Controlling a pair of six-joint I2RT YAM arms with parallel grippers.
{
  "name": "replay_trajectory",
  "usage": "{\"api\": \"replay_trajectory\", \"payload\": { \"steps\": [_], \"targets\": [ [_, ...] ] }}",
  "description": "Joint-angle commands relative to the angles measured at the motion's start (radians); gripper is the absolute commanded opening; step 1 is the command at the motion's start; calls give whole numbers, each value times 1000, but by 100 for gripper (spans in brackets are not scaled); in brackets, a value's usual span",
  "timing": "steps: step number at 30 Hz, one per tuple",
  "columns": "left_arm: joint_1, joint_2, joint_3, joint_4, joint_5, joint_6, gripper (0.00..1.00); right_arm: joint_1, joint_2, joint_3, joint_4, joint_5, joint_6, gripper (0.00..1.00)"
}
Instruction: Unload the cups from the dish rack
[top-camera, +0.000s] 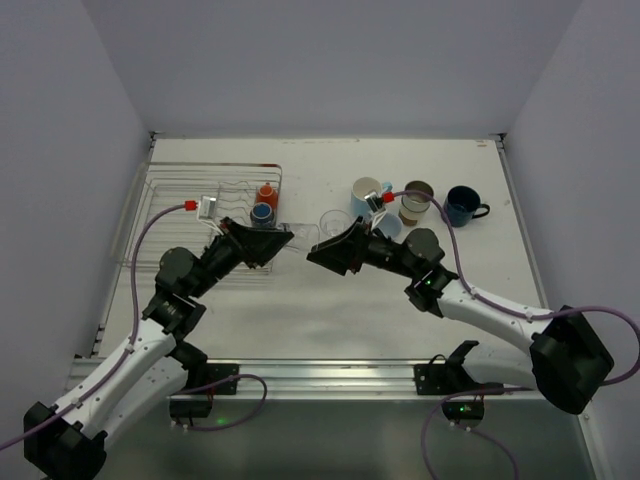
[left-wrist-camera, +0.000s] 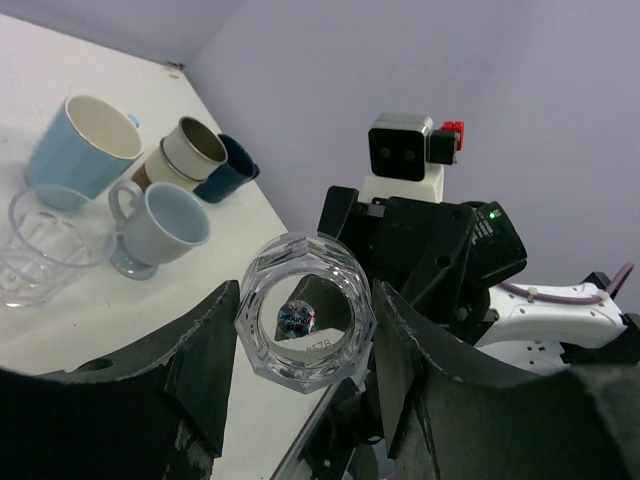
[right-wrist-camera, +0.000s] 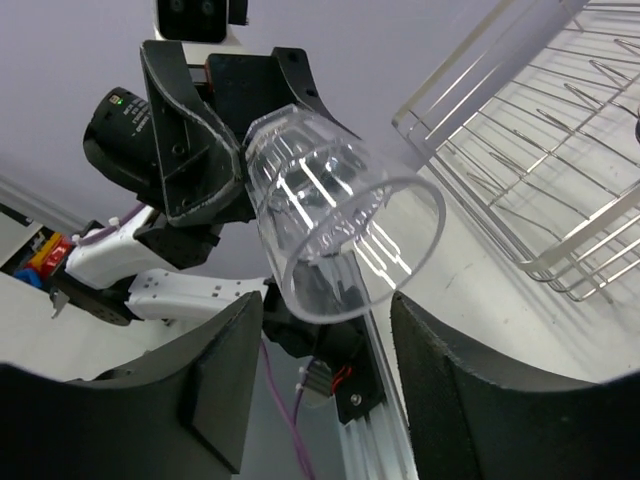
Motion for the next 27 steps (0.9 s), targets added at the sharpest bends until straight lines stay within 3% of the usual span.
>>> {"api": "replay_trajectory", "payload": {
  "steps": [1, 6, 7, 9, 10, 12, 13, 16, 19, 22, 25, 27],
  "targets": [
    [-9, 31, -8, 115, 72, -50, 14, 6, 32, 58, 125, -21, 26, 55],
    [-18, 39, -19, 112, 77, -44, 18, 6, 55, 99, 158, -10, 34, 42],
    [-18, 40, -21, 106, 79, -41, 21, 5, 60, 103, 160, -10, 34, 31],
    [-18, 43, -22, 92, 82, -30, 28, 4, 69, 106, 159, -7, 37, 19],
    [-18, 45, -21, 83, 86, -26, 38, 6, 67, 103, 158, -4, 36, 9],
    [-18, 42, -9, 60, 86, 9, 54, 5, 55, 93, 122, -6, 23, 0],
    [-18, 33, 7, -14, 77, 35, 72, 4, 40, 90, 85, 10, 4, 0],
    [-18, 13, 117, -262, 4, 199, 99, 5, -41, 122, -249, 81, -136, 0],
    [-18, -3, 234, -499, -88, 402, 100, 6, -114, 196, -745, 257, -288, 0],
    [-18, -13, 312, -663, -162, 499, 100, 5, -123, 286, -1076, 365, -404, 0],
    [-18, -29, 346, -777, -239, 608, 100, 6, -42, 385, -1312, 451, -481, 0],
    [-16, -47, 348, -822, -312, 657, 100, 8, 18, 443, -1377, 502, -520, 0]
  ]
}}
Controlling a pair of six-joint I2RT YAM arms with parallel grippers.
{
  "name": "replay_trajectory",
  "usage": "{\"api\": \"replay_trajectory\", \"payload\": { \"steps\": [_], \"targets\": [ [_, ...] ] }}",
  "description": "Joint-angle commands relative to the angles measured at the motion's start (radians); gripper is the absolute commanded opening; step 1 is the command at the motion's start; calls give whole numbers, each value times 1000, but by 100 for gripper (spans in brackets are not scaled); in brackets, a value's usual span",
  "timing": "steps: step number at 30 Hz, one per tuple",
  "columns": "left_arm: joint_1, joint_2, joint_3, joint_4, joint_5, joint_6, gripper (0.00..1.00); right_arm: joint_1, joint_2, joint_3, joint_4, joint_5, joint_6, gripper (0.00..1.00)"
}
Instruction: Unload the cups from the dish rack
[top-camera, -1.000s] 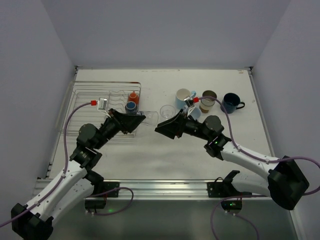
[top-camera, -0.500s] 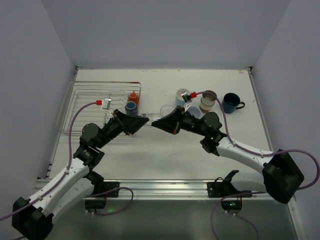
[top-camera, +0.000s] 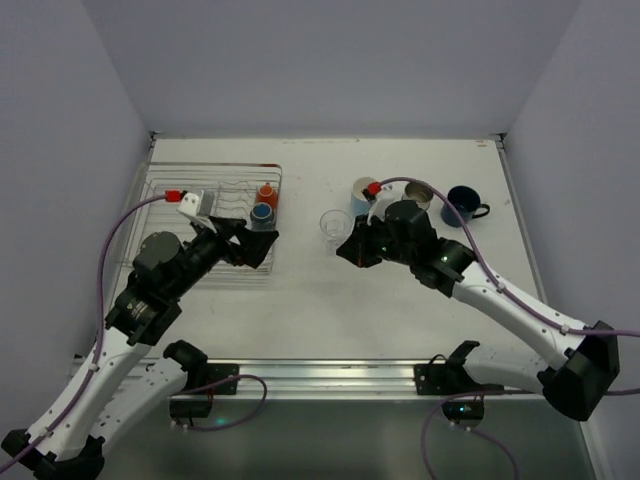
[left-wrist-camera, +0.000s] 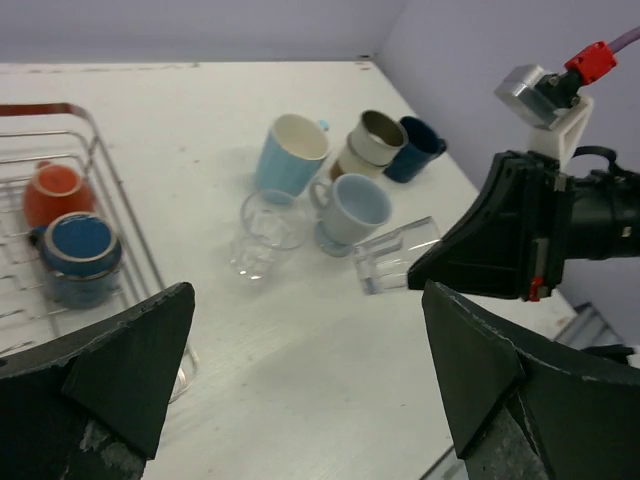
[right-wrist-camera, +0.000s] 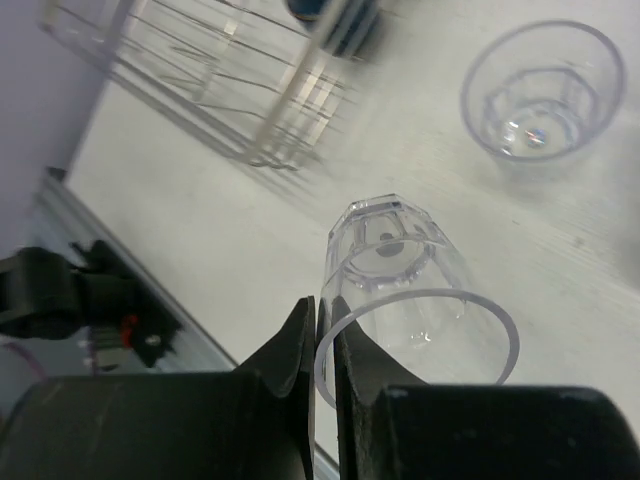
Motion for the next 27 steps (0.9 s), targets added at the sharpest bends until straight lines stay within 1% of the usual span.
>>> {"api": "replay_trajectory", "payload": {
  "steps": [1, 3, 4, 6, 7, 9, 11, 13, 15, 19, 20, 24, 25, 27],
  "targets": [
    [-3, -18, 21, -239, -181, 182, 100, 1, 141, 115, -391, 162, -141, 0],
    [-4, -40, -5, -258, -266, 202, 100, 13, 212, 181, -442, 240, -158, 0],
    [-4, -46, -14, -261, -282, 205, 100, 19, 277, 204, -485, 271, -161, 0],
    [-4, -66, -43, -249, -315, 204, 100, 45, 363, 257, -513, 320, -158, 0],
    [-4, -75, -55, -238, -318, 204, 100, 55, 364, 273, -513, 322, -158, 0],
    [-3, -89, -91, -220, -351, 213, 100, 85, 443, 314, -524, 334, -158, 0],
    [-4, -93, -129, -206, -358, 215, 100, 101, 523, 358, -542, 357, -154, 0],
    [-3, -97, -135, -197, -332, 218, 100, 124, 572, 379, -551, 382, -149, 0],
    [-3, -104, -135, -197, -343, 219, 100, 136, 621, 391, -545, 382, -141, 0],
    [-3, -103, -141, -192, -343, 219, 100, 148, 654, 385, -514, 386, -121, 2],
    [-3, -101, -141, -194, -345, 219, 100, 150, 657, 380, -510, 382, -117, 3],
    [-3, -83, -137, -198, -351, 218, 100, 156, 665, 371, -498, 385, -109, 20],
    [-3, -80, -132, -201, -349, 212, 100, 158, 665, 368, -494, 382, -109, 27],
    [-3, -75, -124, -203, -340, 205, 100, 161, 657, 366, -494, 386, -108, 35]
  ]
}}
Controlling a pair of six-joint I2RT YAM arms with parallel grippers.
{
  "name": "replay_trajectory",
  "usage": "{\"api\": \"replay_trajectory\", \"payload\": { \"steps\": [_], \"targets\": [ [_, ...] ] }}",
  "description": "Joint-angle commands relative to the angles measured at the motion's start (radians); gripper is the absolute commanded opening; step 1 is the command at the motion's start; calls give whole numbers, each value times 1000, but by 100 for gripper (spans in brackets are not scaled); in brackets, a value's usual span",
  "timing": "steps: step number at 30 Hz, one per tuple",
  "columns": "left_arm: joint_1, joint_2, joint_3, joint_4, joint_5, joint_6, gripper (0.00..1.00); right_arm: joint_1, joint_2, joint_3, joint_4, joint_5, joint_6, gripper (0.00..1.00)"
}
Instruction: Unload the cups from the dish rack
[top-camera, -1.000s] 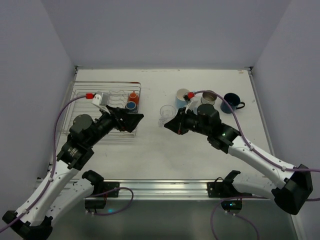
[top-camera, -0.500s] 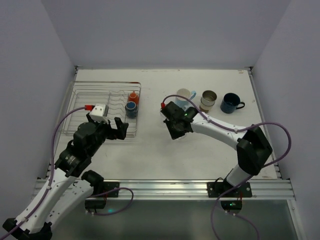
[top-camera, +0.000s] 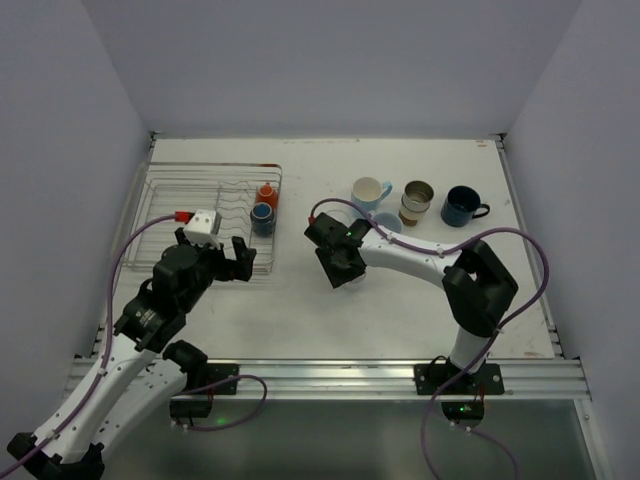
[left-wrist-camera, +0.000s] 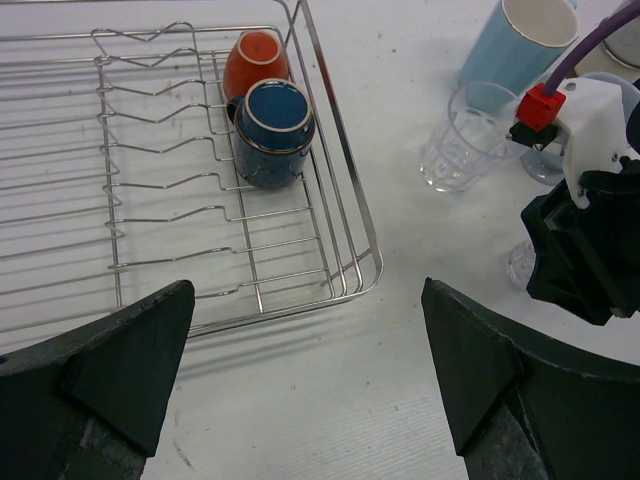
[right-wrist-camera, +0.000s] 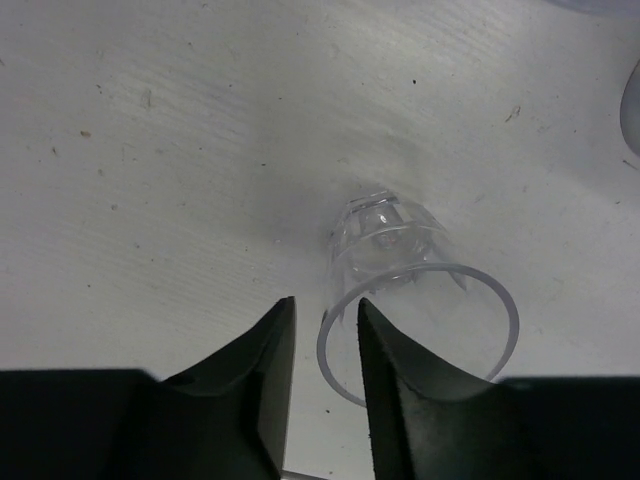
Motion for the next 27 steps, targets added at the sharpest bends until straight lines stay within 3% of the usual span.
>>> {"api": "replay_trajectory", "payload": {
  "steps": [1, 5, 10, 18, 27],
  "targets": [
    [-3, 14, 20, 10, -10, 3, 100, 13, -18, 17, 2, 31, 6, 41],
    [-3, 61, 60, 10, 19, -23, 100, 15, -118, 22, 12, 30, 3, 53],
    [-3, 167, 137, 34, 90, -76, 100, 18, -329, -54, 116, -10, 6, 60],
    [-3, 437, 163, 178, -28, -107, 95, 15, -770, -303, 331, -62, 17, 54],
    [11, 741, 278, 301, -249, -133, 87, 15, -964, -478, 379, -39, 15, 48]
  ]
}}
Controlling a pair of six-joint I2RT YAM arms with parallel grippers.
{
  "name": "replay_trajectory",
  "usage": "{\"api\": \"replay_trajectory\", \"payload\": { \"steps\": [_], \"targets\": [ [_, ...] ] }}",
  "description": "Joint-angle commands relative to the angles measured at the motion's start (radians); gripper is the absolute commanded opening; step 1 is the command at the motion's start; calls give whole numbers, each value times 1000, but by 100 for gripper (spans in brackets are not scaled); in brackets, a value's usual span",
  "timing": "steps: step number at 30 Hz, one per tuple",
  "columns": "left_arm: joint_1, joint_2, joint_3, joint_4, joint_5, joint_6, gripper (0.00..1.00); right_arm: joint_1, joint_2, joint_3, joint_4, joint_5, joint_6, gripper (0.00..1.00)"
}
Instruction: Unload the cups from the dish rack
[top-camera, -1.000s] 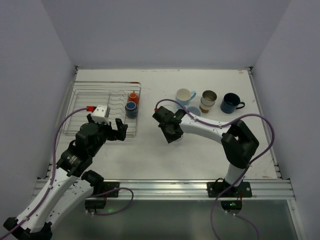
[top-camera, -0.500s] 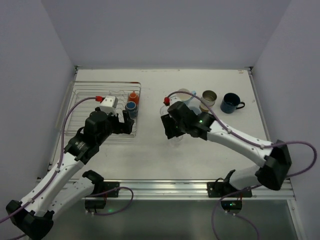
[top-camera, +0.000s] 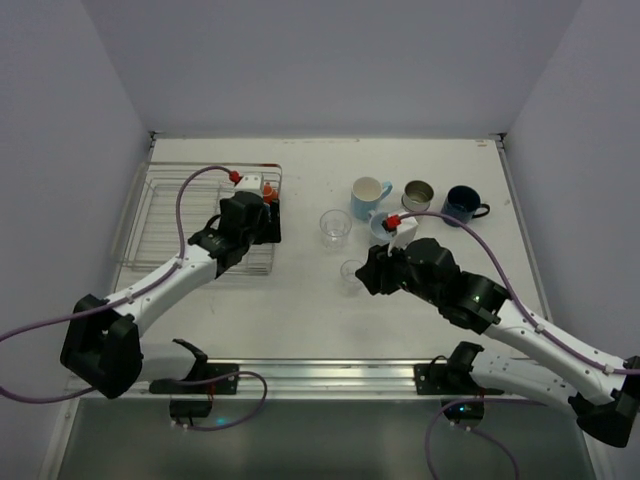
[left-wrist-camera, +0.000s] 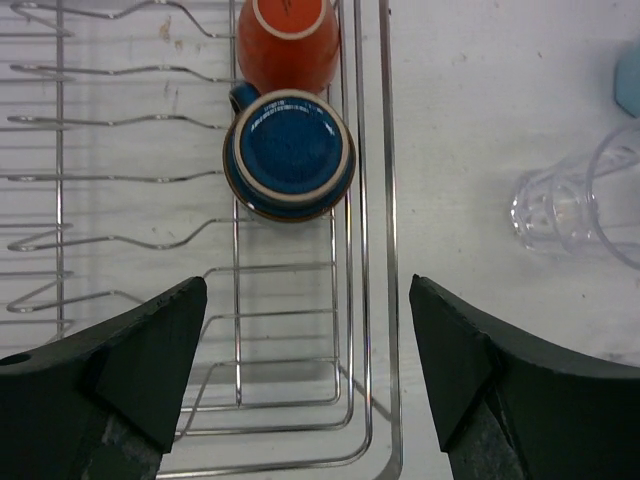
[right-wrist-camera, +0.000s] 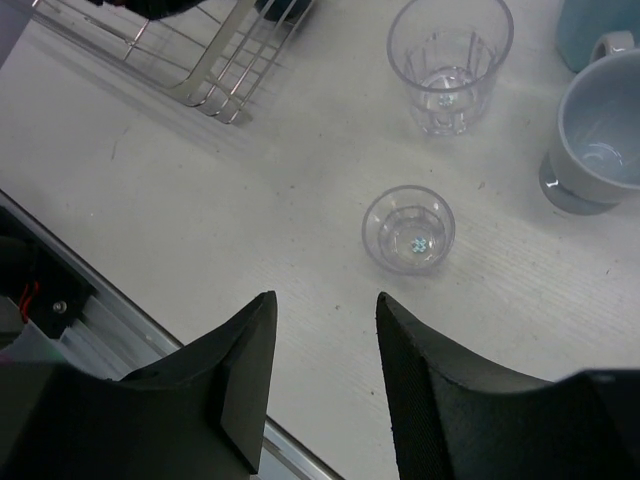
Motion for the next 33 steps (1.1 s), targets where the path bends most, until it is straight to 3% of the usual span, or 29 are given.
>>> {"api": "replay_trajectory", "payload": {
  "steps": [1, 16, 33],
  "targets": [
    [10, 73, 95, 116, -139, -27, 86, 5, -46, -42, 60, 9, 10, 47],
    [74, 299, 190, 199, -130, -46, 77, 5, -48, -99, 98, -57, 15, 44],
    [80, 406, 191, 209, -127, -32, 74, 5, -26, -91, 119, -80, 23, 44]
  ]
}}
